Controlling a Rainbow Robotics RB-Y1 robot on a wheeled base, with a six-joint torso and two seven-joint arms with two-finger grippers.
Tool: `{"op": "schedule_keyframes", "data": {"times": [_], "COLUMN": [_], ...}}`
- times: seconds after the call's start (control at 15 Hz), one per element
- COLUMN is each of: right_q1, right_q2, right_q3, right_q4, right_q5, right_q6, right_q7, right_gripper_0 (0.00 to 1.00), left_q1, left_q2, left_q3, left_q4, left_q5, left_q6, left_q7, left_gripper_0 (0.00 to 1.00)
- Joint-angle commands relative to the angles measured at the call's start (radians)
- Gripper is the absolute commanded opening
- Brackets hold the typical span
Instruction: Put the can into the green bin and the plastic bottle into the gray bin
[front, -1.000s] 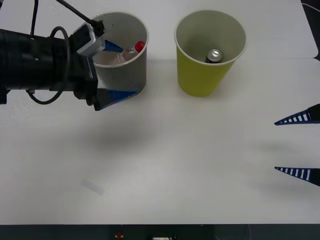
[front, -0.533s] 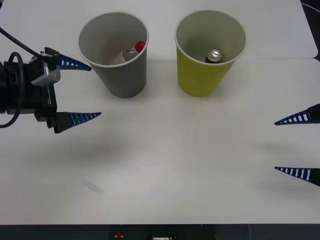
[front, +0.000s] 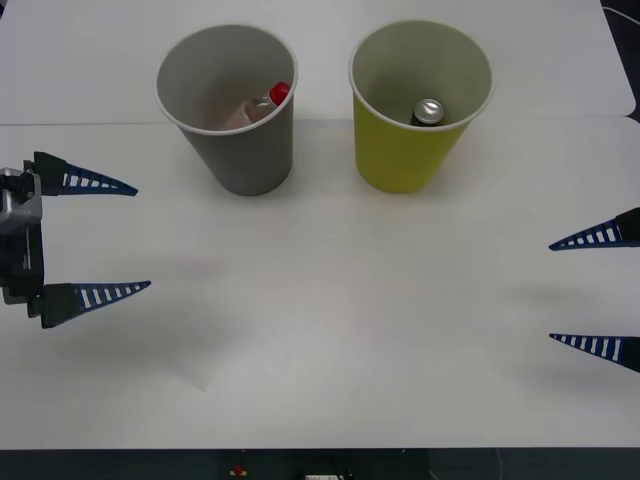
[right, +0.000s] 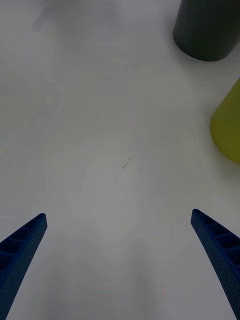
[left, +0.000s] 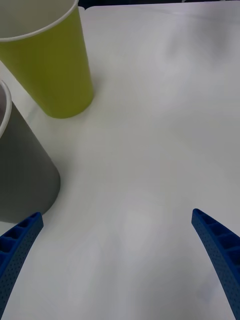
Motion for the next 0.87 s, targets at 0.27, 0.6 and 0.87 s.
{"op": "schedule_keyframes", "data": {"times": [0.27, 0.6, 0.87], "right_q1": [0.000, 0.000, 0.000], "right_q2": [0.000, 0.000, 0.000], "right_q3": [0.000, 0.000, 0.000], "right_q4": [0.000, 0.000, 0.000], "right_q5": [0.000, 0.000, 0.000], "right_q6": [0.000, 0.000, 0.000], "right_q7": [0.000, 0.000, 0.000], "right_gripper_0": [1.00, 1.00, 1.00], "left_q1": [0.029, 0.047, 0.047], "left_q2": [0.023, 0.058, 0.060], "left_q3": [0.029, 0.029, 0.029], "left_q4": [0.042, 0.042, 0.042], "left_q5": [0.067, 0.084, 0.082], "left_q6": [-0.064, -0.050, -0.050], "left_q7": [-0.038, -0.061, -0.066], "left_gripper_0": [1.00, 1.00, 1.00]}}
